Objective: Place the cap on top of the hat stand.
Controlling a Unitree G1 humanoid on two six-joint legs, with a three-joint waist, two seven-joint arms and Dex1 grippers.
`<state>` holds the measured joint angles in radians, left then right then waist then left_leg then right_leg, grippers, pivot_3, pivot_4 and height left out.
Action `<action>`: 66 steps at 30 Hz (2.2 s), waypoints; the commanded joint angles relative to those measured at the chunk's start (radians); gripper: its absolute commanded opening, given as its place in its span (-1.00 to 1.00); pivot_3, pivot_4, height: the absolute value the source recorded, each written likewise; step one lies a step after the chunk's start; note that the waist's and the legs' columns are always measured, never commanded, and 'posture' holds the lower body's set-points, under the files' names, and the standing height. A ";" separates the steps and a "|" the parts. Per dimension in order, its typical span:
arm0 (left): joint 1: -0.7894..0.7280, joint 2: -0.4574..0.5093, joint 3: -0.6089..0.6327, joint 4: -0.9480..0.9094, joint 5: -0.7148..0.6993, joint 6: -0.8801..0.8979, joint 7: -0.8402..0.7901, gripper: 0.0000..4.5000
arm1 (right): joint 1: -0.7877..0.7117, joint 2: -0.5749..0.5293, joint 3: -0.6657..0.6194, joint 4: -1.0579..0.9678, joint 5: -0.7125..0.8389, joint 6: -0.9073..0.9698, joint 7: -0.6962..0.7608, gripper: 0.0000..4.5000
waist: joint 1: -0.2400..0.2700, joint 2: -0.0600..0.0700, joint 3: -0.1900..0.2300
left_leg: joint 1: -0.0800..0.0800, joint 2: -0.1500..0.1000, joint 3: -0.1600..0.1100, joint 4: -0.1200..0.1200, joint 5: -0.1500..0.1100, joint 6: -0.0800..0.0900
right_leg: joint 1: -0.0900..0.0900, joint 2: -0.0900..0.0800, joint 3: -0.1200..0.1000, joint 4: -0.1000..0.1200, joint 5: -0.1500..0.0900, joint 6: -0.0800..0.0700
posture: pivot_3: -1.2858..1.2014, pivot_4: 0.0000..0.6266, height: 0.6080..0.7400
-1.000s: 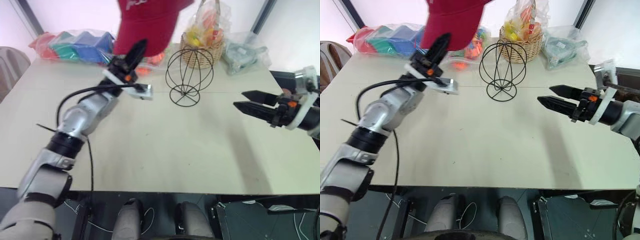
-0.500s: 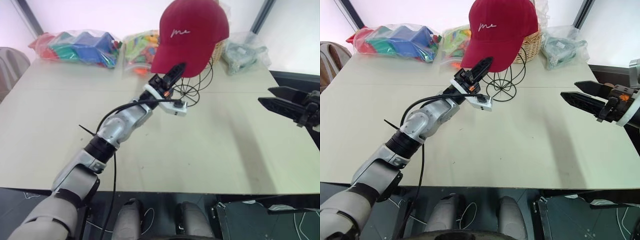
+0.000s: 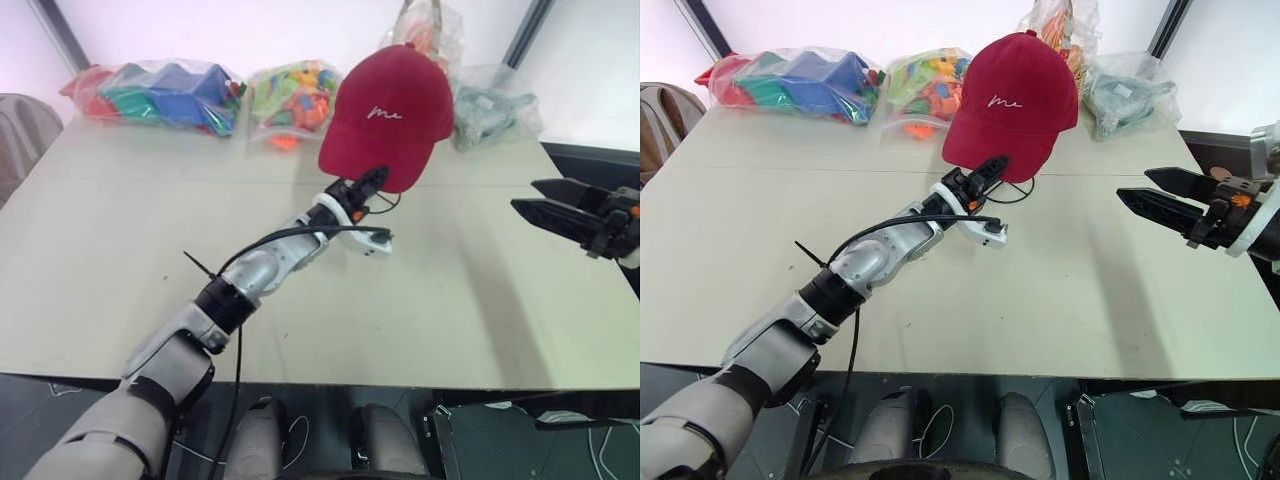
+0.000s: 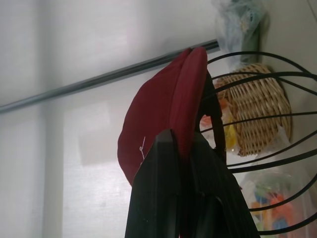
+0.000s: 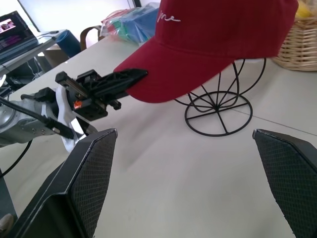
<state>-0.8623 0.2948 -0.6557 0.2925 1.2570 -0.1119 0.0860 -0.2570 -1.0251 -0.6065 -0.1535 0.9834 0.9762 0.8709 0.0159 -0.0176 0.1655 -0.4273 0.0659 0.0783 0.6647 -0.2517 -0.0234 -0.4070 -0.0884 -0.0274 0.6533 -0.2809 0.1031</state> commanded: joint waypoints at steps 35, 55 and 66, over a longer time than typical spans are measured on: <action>0.122 -0.103 0.004 -0.060 -0.149 0.021 -0.189 -0.97 | 0.008 0.049 -0.034 -0.057 0.051 -0.004 -0.062 1.00 | 0.000 0.001 -0.001 | 0.001 0.000 -0.001 0.001 0.000 0.000 | 0.002 0.000 0.000 0.000 0.000 0.000 | 0.03 -0.52 1.00; 0.093 -0.069 -0.047 -0.015 -0.095 -0.001 -0.210 0.11 | 0.007 0.059 -0.028 -0.065 0.061 -0.006 -0.078 1.00 | -0.001 0.001 -0.001 | 0.000 0.000 -0.002 0.001 0.000 0.000 | 0.001 0.000 0.000 0.000 0.000 0.000 | 0.03 -0.52 1.00; 0.107 -0.040 -0.028 -0.066 -0.109 -0.024 -0.201 0.99 | 0.004 0.063 -0.020 -0.068 0.067 -0.004 -0.085 1.00 | -0.002 0.001 -0.001 | 0.000 0.000 -0.002 0.001 0.000 0.000 | 0.001 0.000 0.000 0.000 0.000 0.000 | 0.03 -0.52 1.00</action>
<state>-0.7542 0.2526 -0.7023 0.2773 1.1641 -0.1261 -0.1254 -0.2448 -0.9611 -0.6057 -0.1943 1.0274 0.9773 0.7861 0.0141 -0.0162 0.1647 -0.4270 0.0659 0.0766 0.6653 -0.2518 -0.0231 -0.4061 -0.0882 -0.0277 0.6531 -0.2809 0.1031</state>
